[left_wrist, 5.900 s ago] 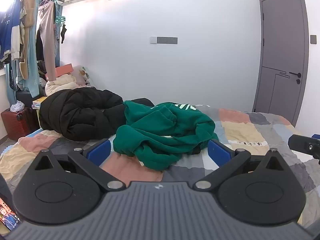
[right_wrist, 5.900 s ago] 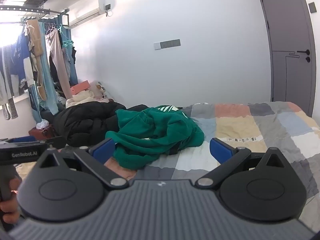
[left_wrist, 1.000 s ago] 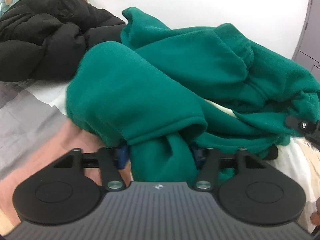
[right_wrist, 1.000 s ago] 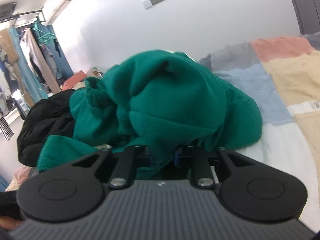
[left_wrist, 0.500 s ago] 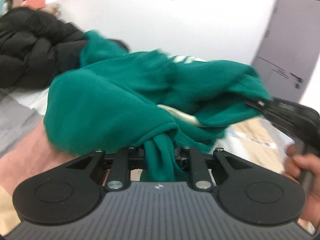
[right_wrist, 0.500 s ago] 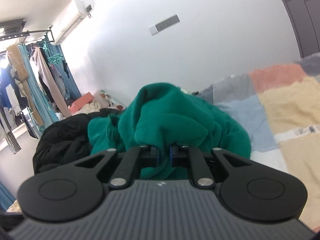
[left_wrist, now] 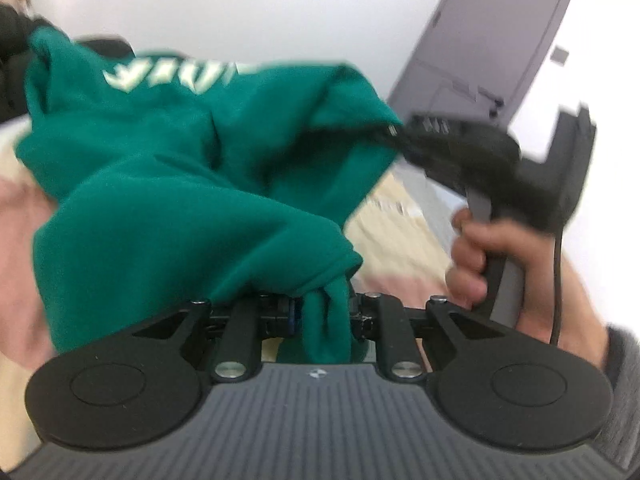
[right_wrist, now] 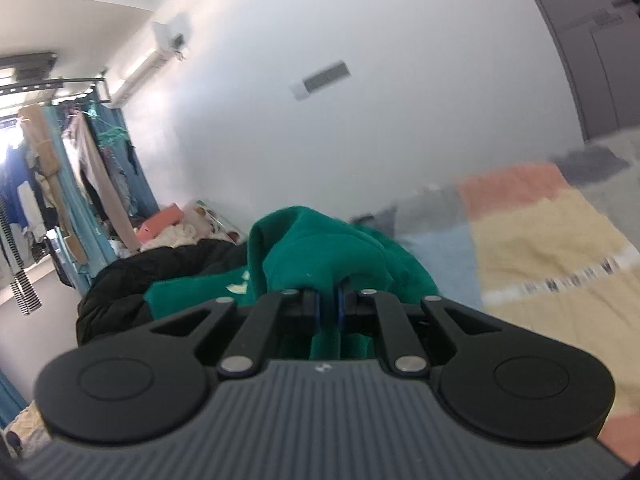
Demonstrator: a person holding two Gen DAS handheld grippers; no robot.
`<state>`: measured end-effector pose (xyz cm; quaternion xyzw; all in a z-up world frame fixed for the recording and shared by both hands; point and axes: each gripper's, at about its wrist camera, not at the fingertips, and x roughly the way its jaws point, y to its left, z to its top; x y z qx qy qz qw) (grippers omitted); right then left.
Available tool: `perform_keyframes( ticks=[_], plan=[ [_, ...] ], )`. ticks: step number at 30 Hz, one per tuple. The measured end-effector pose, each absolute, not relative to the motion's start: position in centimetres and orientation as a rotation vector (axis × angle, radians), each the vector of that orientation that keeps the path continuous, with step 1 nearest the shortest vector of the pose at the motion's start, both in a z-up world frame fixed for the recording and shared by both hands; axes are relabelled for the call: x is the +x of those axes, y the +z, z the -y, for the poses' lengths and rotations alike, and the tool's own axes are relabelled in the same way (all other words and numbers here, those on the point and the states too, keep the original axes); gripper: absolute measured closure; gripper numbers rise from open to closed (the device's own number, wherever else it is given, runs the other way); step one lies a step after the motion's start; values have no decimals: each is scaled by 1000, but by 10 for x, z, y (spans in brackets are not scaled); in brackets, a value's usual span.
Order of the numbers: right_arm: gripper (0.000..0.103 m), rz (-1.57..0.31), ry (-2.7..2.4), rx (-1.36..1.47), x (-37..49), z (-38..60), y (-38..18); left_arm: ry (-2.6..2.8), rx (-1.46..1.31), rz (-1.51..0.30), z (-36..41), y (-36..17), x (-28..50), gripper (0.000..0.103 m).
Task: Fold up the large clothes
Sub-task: 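Lift the hoodie with both grippers and shake it out in the air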
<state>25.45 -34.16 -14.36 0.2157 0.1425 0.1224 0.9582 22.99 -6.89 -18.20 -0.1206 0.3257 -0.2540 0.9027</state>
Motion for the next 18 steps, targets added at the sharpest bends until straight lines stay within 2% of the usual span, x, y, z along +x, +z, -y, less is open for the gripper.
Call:
perform_keyframes(
  ticks=[3,5,7,9,11,12,13,15,18],
  plan=[
    [92,-380,203,459,263,344,-158,-518,-121,-677,86,-190,231,81],
    [92,-427,181,464,267,343,-167,-524,-96,-673,86,-186,232,76],
    [90,-450,167,477,267,344,-174,-548,-115,-696,77,-178,236,56],
    [90,-468,159,502,265,343,-178,-592,-169,-706,63,-166,234,43],
    [88,-496,146,508,263,339,-181,-622,-221,-697,47,-157,236,39],
    [78,-505,142,507,263,338,-182,-631,-243,-685,36,-150,229,38],
    [59,-513,144,510,262,336,-183,-642,-266,-666,25,-145,228,38],
    [37,-527,170,520,261,332,-186,-635,-328,-625,0,-135,227,35],
    [34,-571,160,513,266,325,-189,-582,-445,-565,-44,-119,238,28]
  ],
)
